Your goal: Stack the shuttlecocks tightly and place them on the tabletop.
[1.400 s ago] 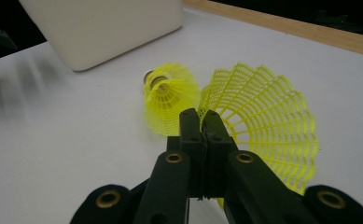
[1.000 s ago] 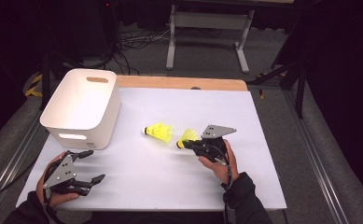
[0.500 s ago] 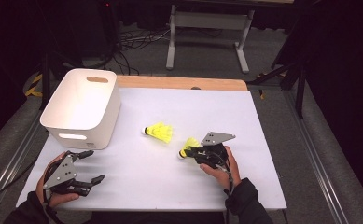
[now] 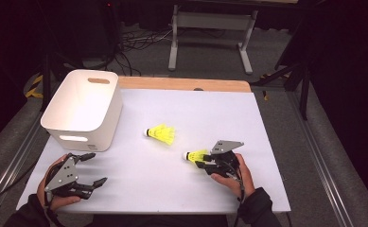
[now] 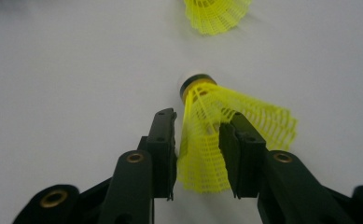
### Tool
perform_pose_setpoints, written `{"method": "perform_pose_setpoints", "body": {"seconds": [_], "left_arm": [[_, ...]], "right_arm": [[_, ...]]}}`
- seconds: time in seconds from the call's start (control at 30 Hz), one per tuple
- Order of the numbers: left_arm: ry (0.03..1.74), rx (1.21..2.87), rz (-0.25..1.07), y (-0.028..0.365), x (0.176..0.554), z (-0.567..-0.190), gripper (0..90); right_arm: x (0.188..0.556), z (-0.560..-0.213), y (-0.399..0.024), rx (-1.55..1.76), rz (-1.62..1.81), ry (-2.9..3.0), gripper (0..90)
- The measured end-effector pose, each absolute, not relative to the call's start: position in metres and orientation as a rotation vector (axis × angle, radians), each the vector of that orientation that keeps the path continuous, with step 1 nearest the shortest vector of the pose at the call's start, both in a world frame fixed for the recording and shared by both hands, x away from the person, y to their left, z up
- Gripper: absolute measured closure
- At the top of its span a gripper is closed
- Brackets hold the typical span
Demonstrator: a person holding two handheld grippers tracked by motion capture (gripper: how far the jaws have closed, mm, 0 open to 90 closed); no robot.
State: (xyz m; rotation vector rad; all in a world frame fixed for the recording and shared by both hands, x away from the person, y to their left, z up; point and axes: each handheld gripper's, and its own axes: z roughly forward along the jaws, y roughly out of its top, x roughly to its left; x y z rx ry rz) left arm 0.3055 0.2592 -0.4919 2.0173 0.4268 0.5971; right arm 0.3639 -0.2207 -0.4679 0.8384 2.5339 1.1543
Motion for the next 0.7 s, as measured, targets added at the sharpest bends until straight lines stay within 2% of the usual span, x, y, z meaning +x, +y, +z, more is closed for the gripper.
{"method": "perform_pose_setpoints", "body": {"seconds": [0.17,0.27,0.4,0.7], "left_arm": [[0.426,2.021,0.594,0.259,0.306,-0.492,13.1],[0.422,2.023,0.594,0.258,0.306,-0.492,13.1],[0.425,2.022,0.592,0.258,0.306,-0.493,13.1],[0.426,2.022,0.586,0.258,0.306,-0.493,13.1]], "right_arm": [[0.361,-0.473,-0.226,0.847,1.128,2.547,70.7],[0.360,-0.476,-0.223,0.828,1.127,2.546,81.5],[0.359,-0.478,-0.217,0.796,1.101,2.540,87.6],[0.358,-0.473,-0.210,0.786,1.170,2.463,90.0]]}}
